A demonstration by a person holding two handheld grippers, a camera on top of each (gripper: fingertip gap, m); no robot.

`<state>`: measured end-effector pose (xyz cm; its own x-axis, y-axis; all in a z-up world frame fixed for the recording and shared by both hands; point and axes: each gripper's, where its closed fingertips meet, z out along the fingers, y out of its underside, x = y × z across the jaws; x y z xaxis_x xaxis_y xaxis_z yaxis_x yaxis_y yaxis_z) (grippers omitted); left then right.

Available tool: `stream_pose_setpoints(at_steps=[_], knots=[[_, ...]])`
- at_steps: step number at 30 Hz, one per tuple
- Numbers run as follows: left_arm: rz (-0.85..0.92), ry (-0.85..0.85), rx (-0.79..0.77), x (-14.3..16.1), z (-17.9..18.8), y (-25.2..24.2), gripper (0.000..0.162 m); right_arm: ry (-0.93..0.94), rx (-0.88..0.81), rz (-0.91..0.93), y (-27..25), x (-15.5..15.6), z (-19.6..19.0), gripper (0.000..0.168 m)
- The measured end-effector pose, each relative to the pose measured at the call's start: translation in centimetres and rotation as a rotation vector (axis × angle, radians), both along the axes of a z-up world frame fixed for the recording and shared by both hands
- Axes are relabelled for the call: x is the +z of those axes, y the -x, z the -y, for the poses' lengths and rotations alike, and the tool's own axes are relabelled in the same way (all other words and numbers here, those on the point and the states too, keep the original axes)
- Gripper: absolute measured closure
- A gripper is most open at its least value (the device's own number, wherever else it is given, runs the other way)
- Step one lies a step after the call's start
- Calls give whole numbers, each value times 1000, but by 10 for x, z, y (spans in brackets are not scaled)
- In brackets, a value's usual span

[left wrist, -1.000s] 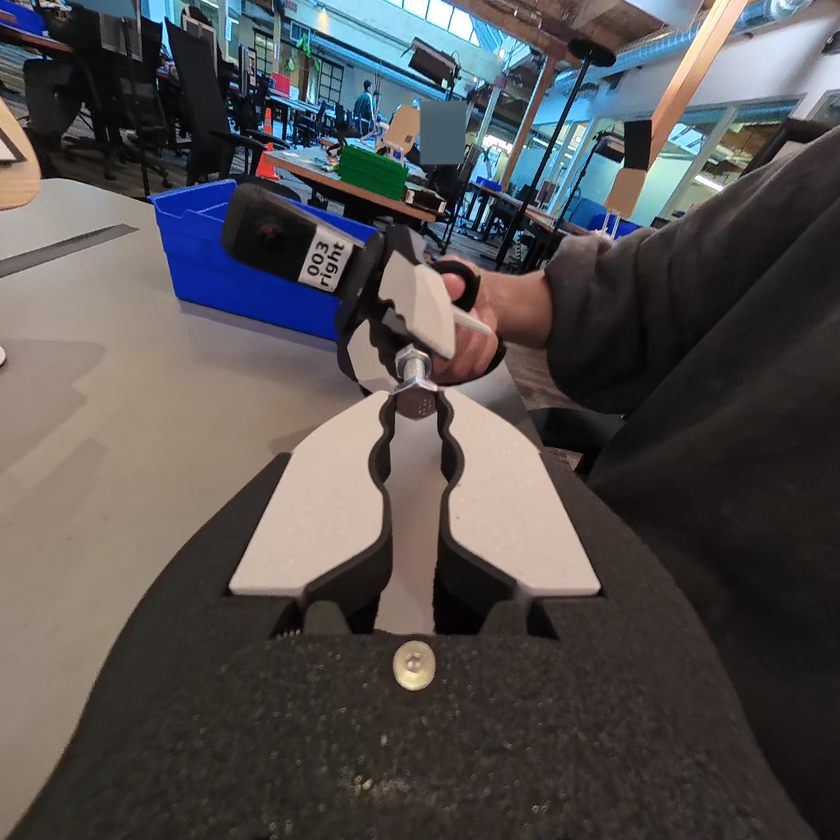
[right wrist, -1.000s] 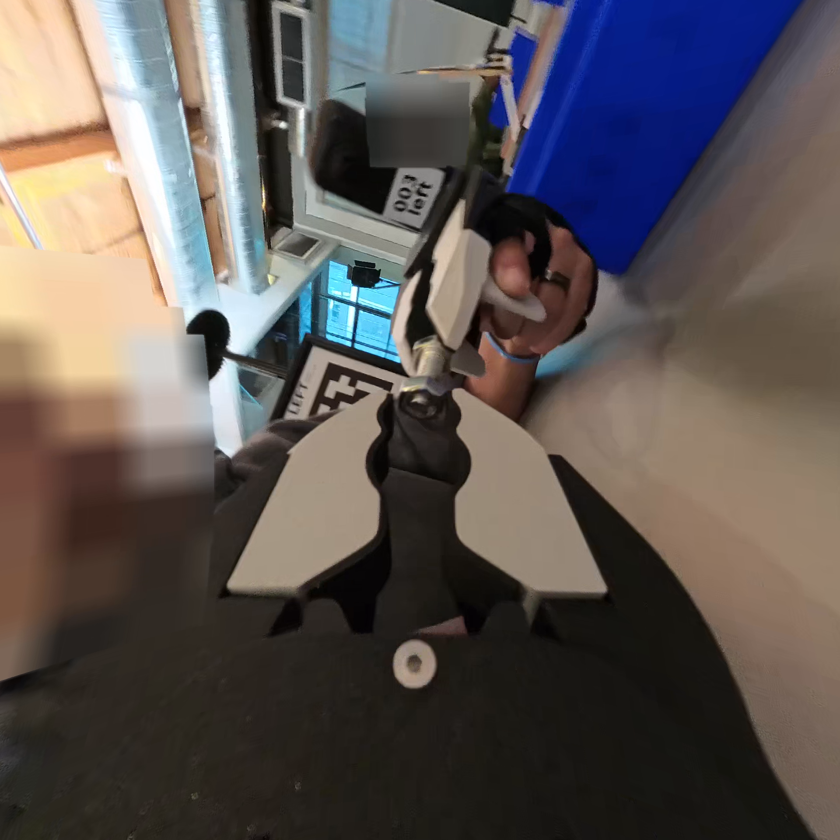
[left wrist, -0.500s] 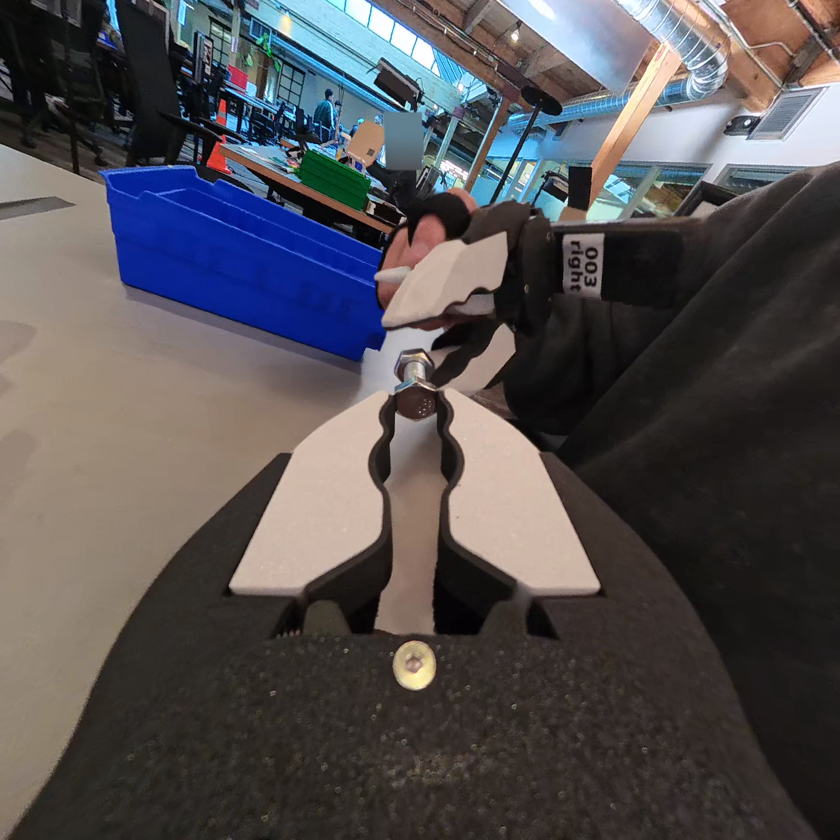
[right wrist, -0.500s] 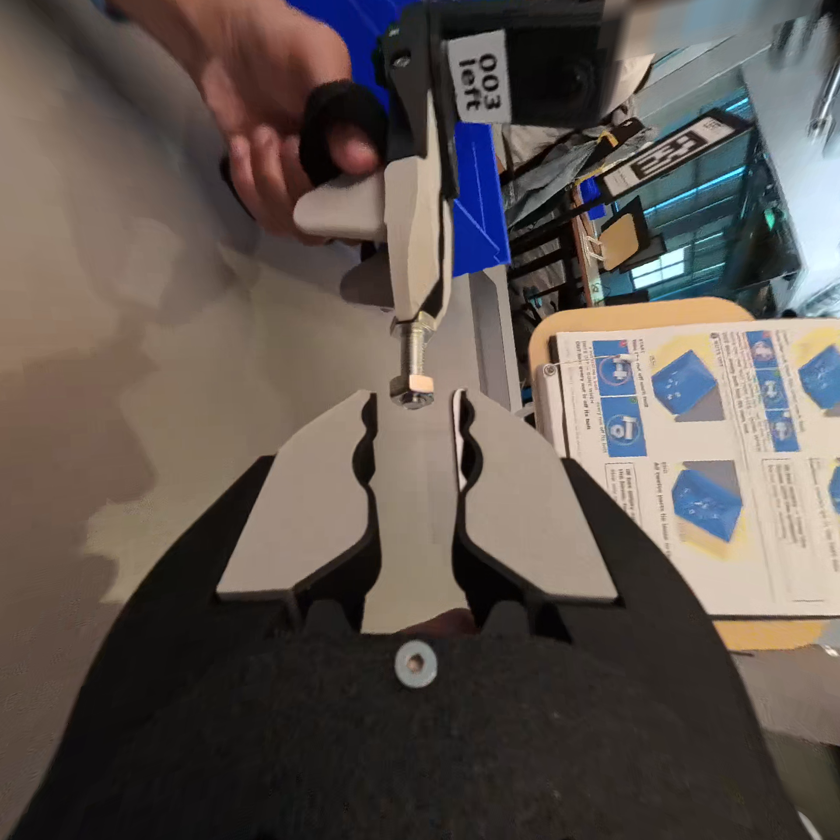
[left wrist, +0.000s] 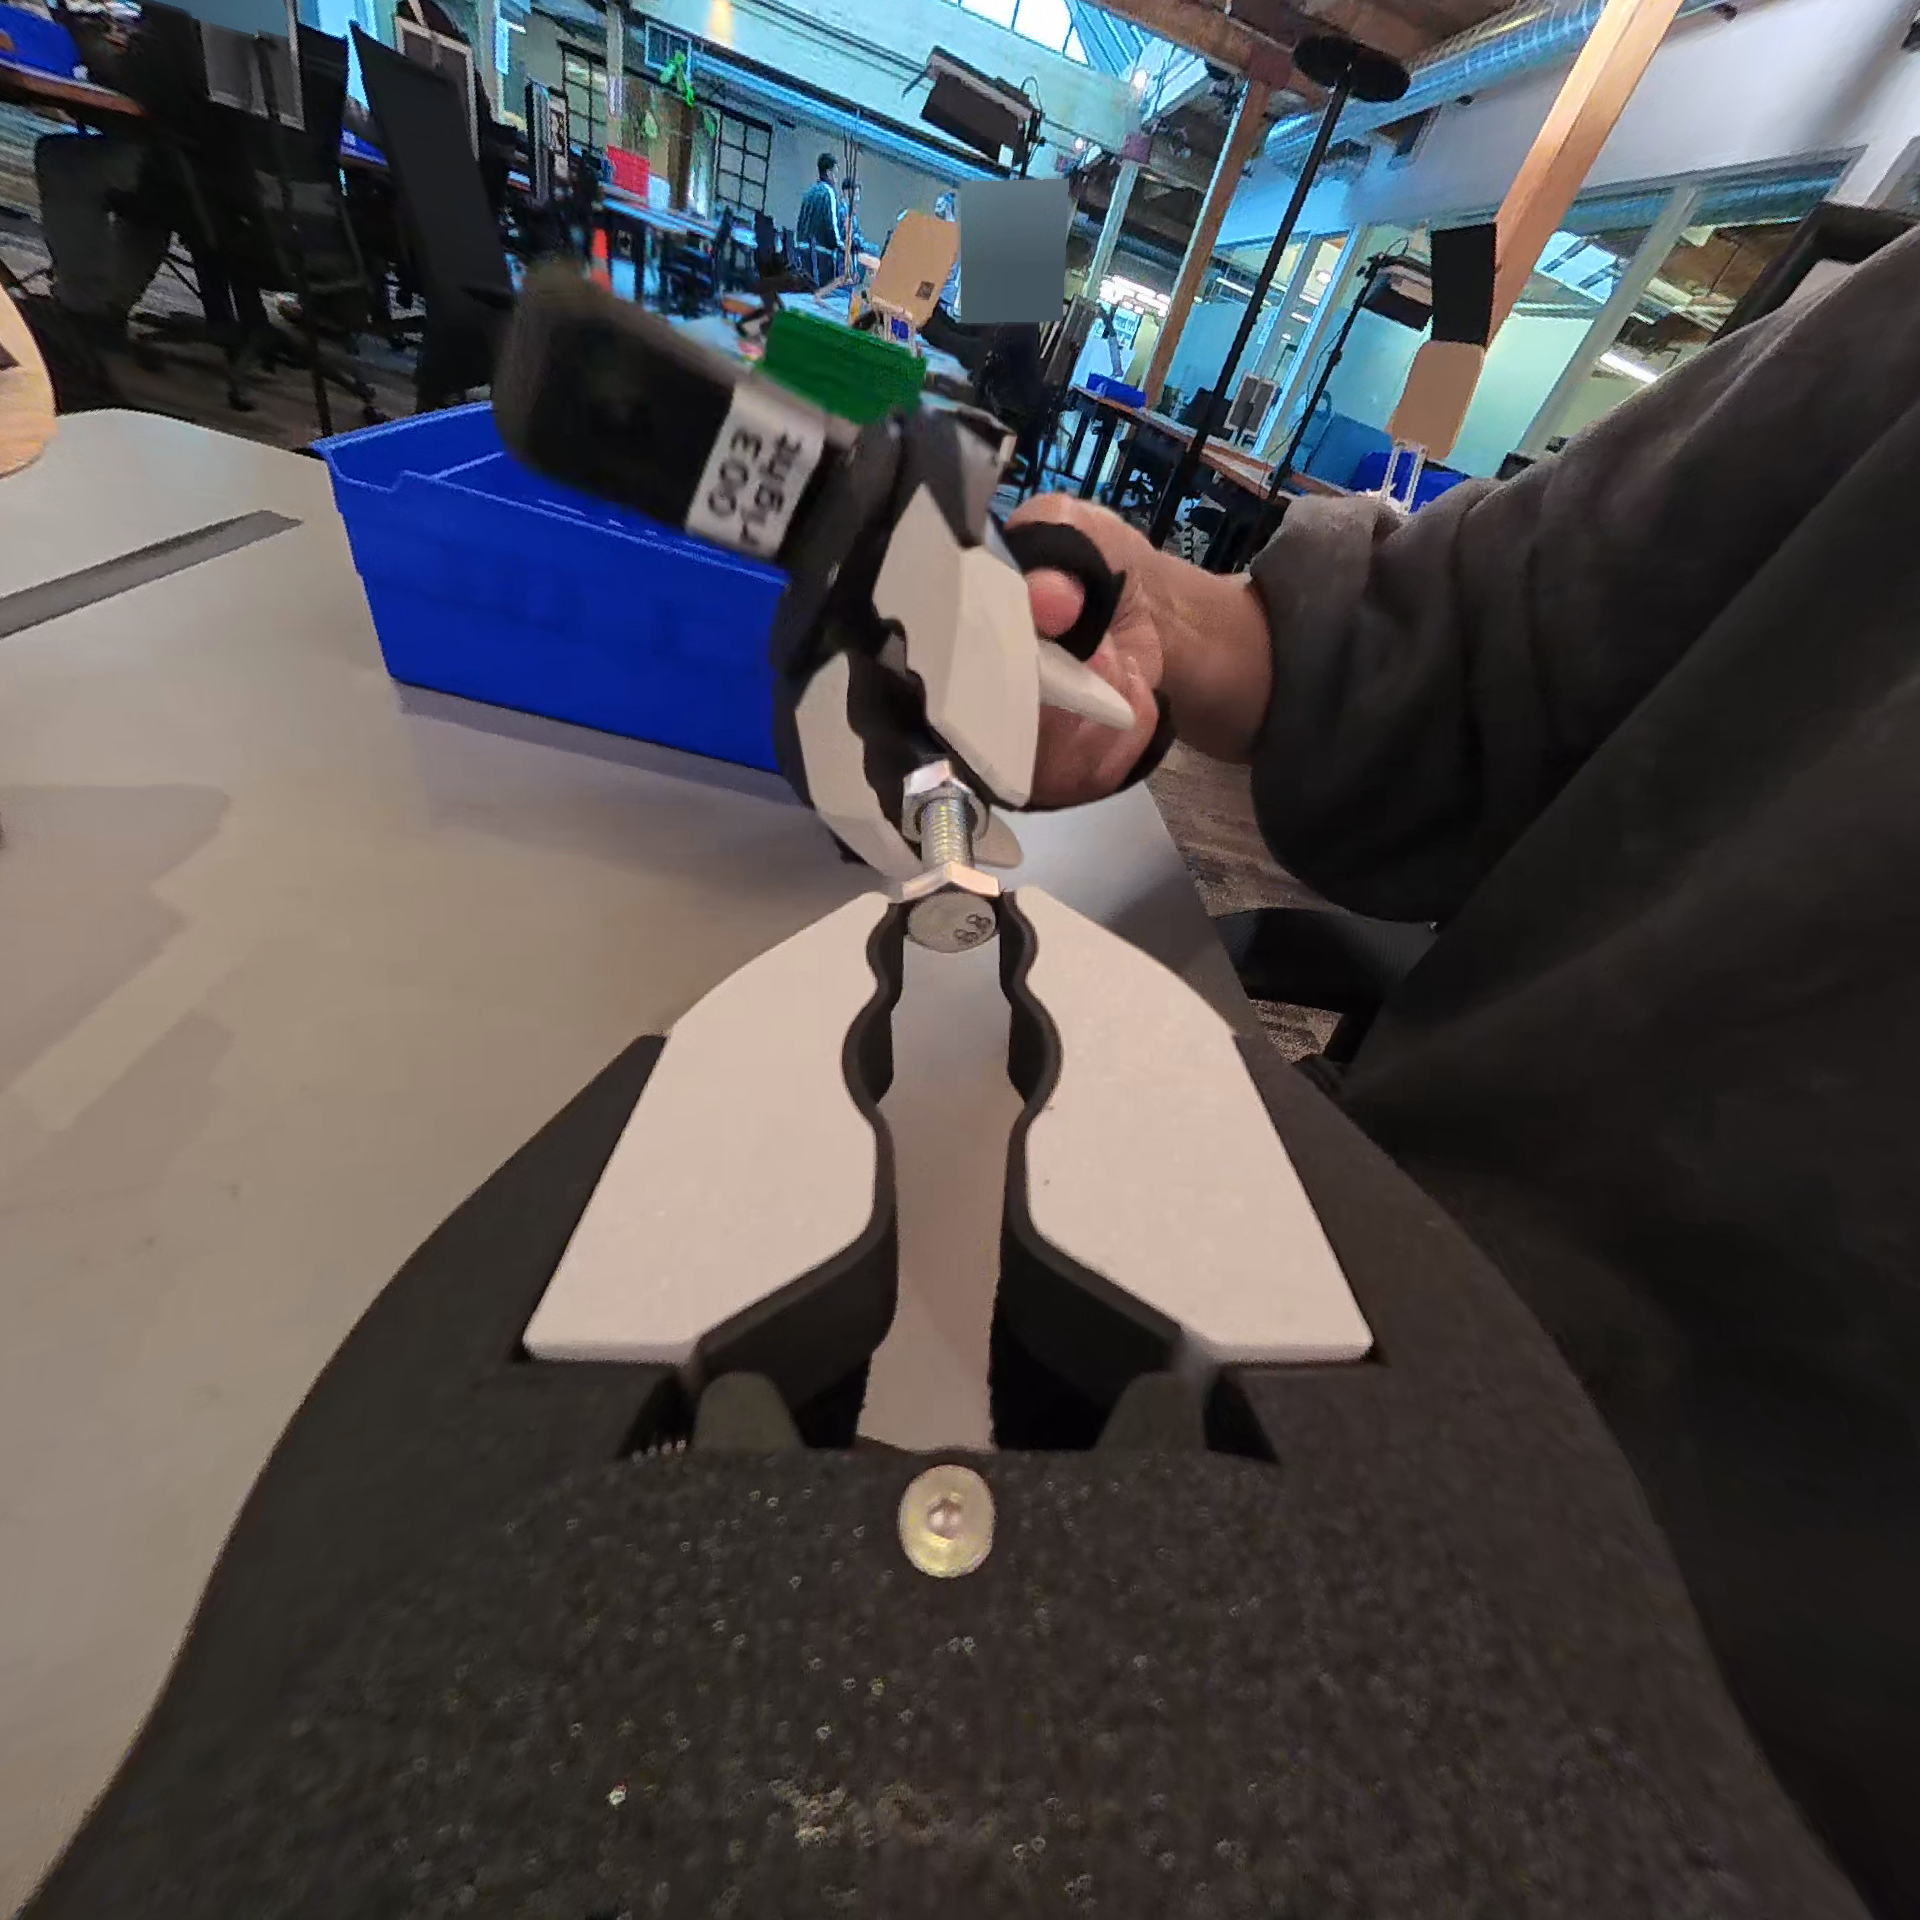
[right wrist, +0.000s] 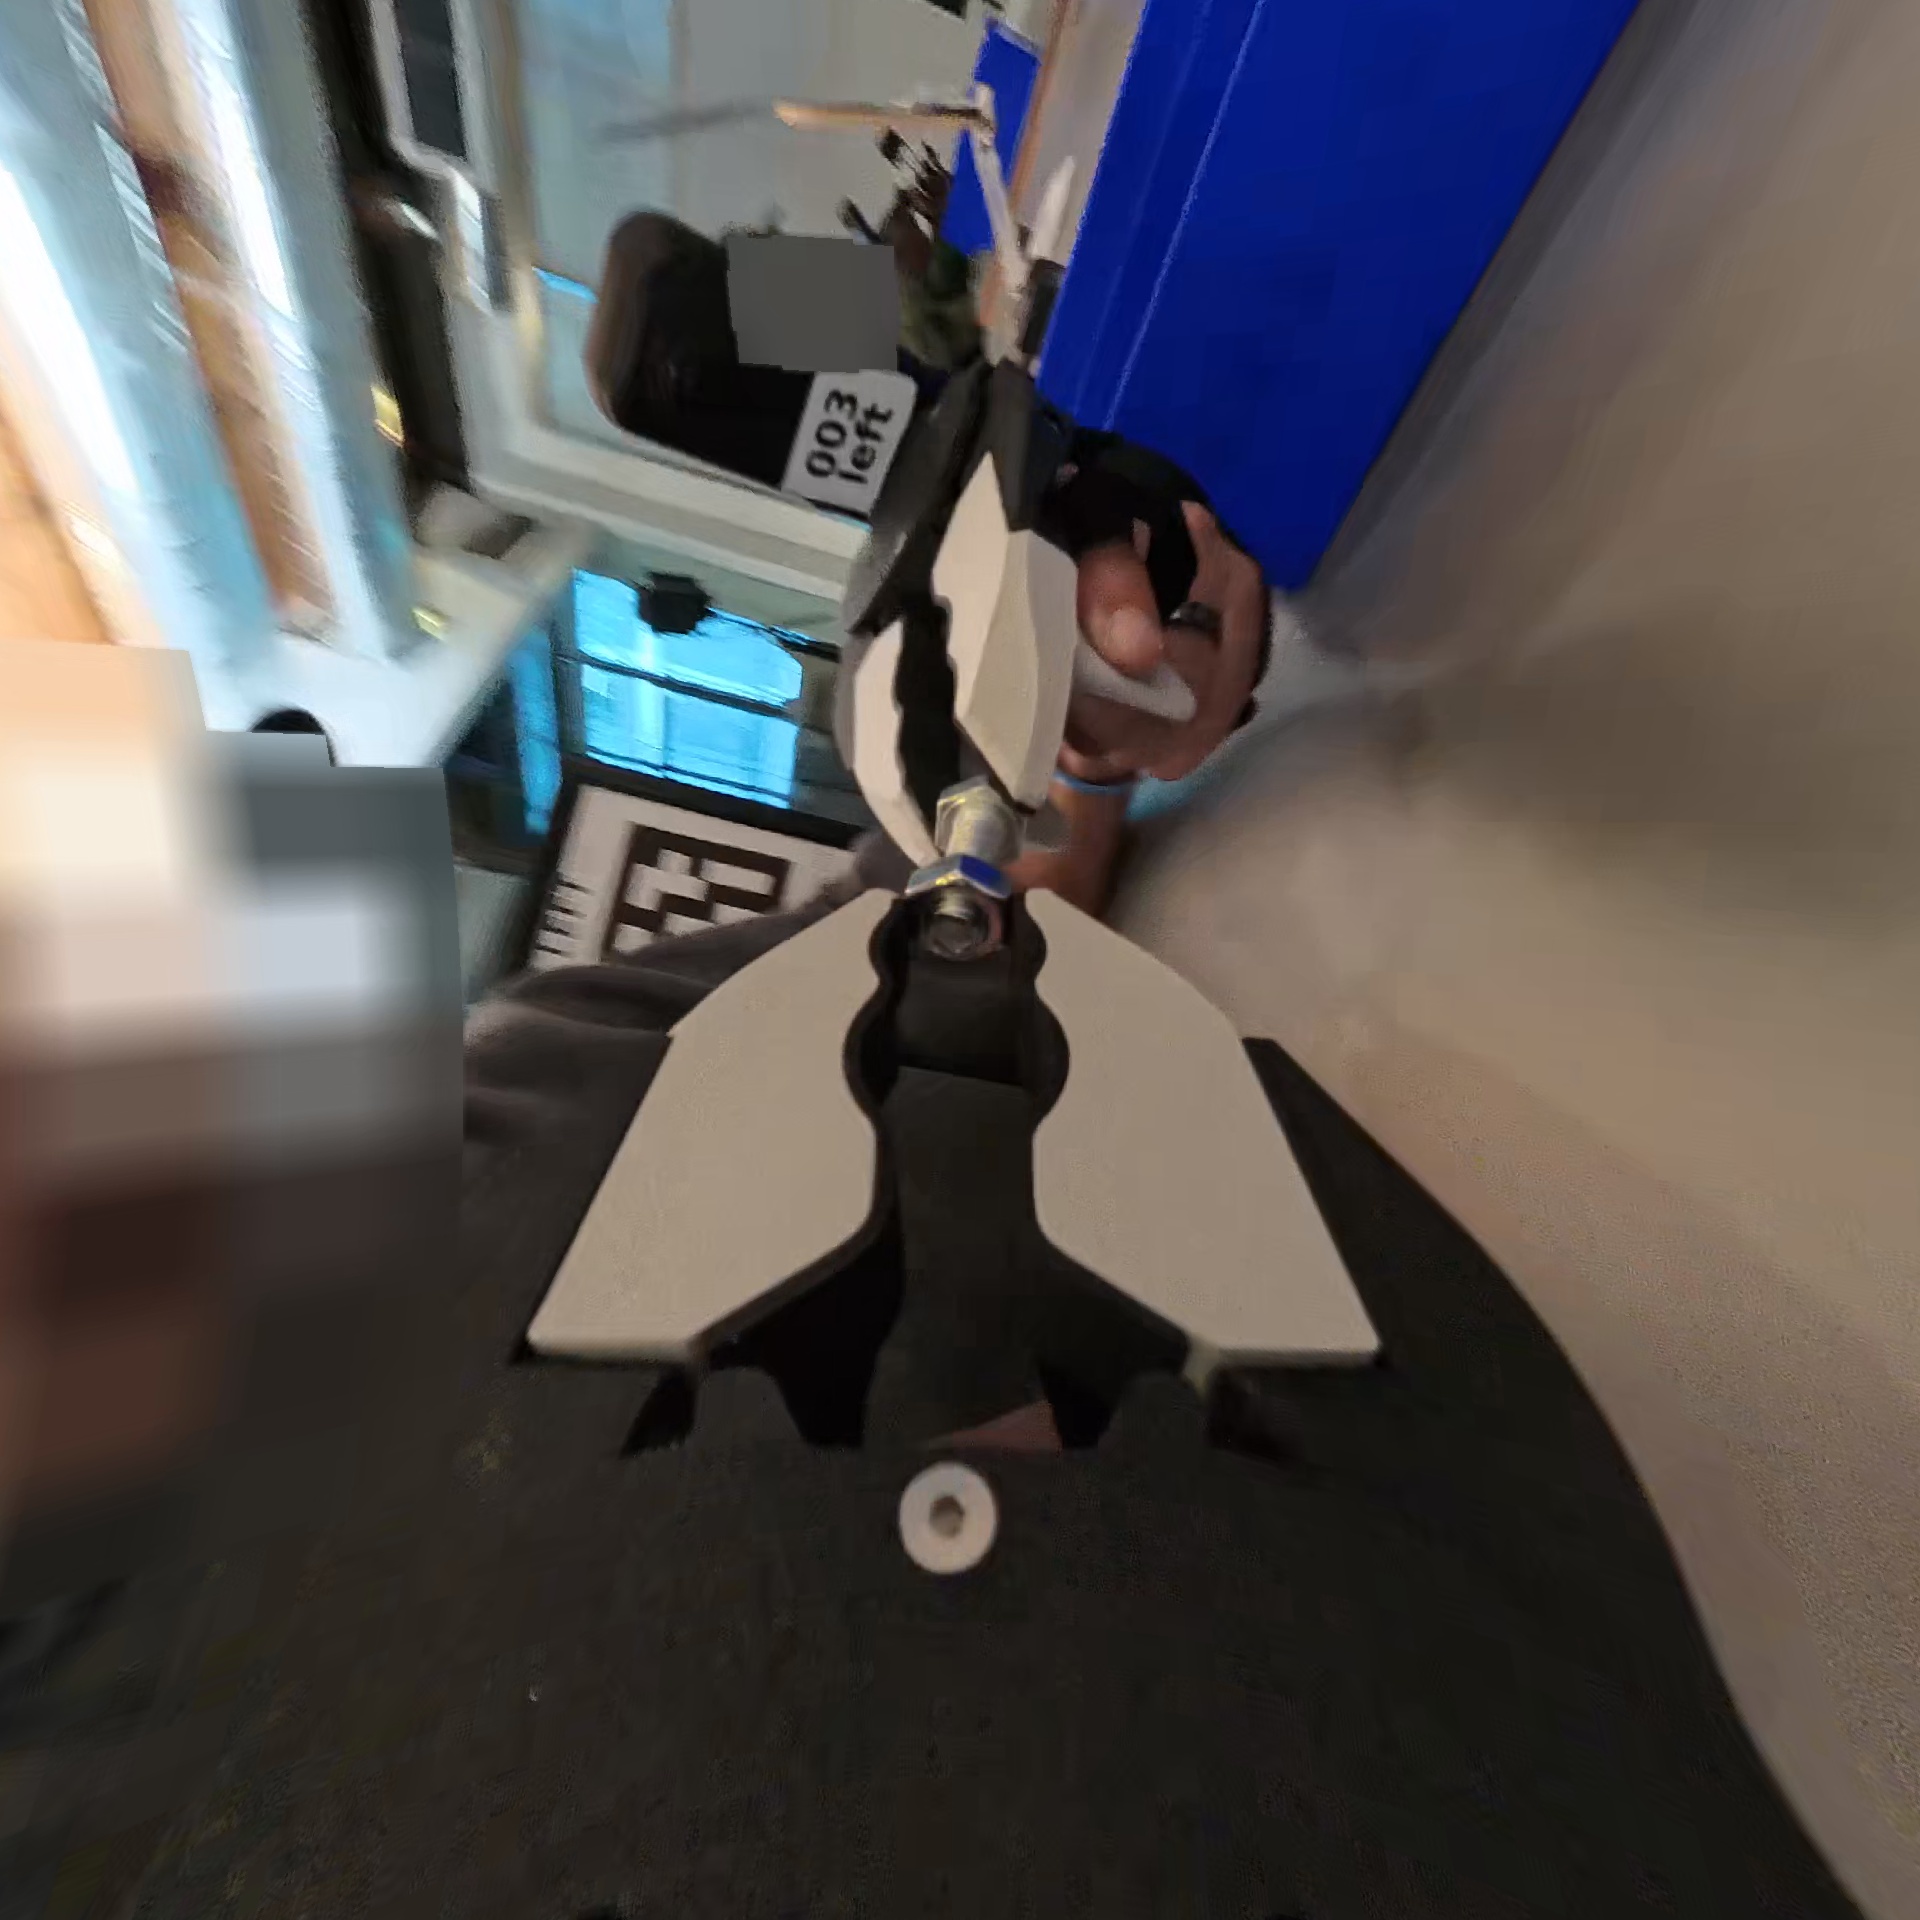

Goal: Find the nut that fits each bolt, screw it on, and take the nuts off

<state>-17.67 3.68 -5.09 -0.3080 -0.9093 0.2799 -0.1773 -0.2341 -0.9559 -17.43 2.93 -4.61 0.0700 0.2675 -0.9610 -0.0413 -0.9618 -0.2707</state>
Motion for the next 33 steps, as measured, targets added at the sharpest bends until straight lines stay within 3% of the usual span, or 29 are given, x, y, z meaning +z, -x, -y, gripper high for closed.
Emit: stream_pose_setpoints(at_steps=[2, 4, 6, 8, 11, 14, 17, 19, 22, 25, 31, 33], knots=[[9, 11, -5, 2, 0, 1, 145, 27, -10, -39, 1, 3, 1, 150], [12, 30, -2, 3, -2, 1, 145, -115, 3, 14, 2, 8, 5, 131], [19, 52, -9, 4, -3, 2, 145, -367, 20, 132, 3, 11, 8, 114], [44, 83, -20, 9, -4, 4, 145, -734, -13, 362, 0, 5, 2, 113], [62, 117, -35, 13, -5, 7, 145, -1347, -58, 773, -9, 1, -9, 123], [53, 133, -54, 12, -4, 9, 145, -1802, -32, 1048, -9, 5, -10, 134], [34, 133, -75, 8, 0, 7, 145, -1973, 12, 1137, -1, 2, -11, 134], [24, 122, -84, 6, 4, 7, 145, -1994, 22, 1160, -1, -1, -15, 150], [6, 78, -58, 3, 2, 5, 145, -1837, 49, 1089, -2, -6, -17, 150], [-18, 21, -10, -3, -3, 3, 145, -1332, 72, 871, -3, -18, -17, 150], [-27, -46, 36, -6, -5, -2, 145, -216, 13, 228, 0, -12, -8, 150], [-20, -37, 37, -4, -5, -2, 145, -20, 25, 60, -1, -7, -7, 150]])
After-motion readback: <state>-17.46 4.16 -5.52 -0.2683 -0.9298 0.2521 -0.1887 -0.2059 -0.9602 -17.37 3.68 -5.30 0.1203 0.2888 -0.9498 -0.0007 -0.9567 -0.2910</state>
